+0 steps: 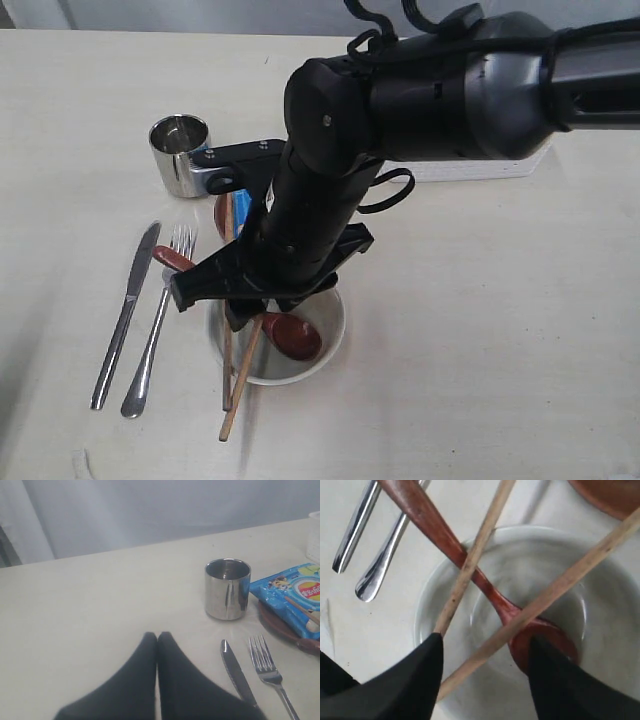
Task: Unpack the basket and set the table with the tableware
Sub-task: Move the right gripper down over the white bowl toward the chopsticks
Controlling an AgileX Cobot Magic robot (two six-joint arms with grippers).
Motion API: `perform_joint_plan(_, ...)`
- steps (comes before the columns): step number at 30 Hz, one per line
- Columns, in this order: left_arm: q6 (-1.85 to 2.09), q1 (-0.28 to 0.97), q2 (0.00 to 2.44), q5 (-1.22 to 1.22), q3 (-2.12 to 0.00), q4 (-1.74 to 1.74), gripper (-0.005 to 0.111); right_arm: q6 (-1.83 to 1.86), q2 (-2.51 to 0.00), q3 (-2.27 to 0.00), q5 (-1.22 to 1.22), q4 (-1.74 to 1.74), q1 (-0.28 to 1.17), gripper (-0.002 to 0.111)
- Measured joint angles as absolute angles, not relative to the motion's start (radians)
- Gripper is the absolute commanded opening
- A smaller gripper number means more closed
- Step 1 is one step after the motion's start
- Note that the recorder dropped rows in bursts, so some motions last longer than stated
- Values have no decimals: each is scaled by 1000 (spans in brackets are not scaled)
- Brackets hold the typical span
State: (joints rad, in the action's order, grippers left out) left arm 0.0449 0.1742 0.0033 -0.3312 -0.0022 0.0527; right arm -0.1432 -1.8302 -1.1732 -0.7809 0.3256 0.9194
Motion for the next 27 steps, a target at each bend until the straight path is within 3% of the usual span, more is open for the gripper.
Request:
perform_joint_plan(5,45,174,3,-331,-2,53,0,-146,-1830,-1173,-752,324,919,12)
perform_joint_plan(9,45,174,3,-331,-2,53,0,-146,-1830,-1173,-752,316,919,3)
perform_joint_plan(21,45,174,3,-331,-2,53,0,-148,-1830,-1173,-762,292,919,5)
perform_joint_plan(23,45,174,3,-331,-2,53,0,-143,-1830,-1178,-765,292,919,12)
perform_joint_plan(27,45,174,3,-331,-2,53,0,-139,-1815,-1202,-766,290,919,40)
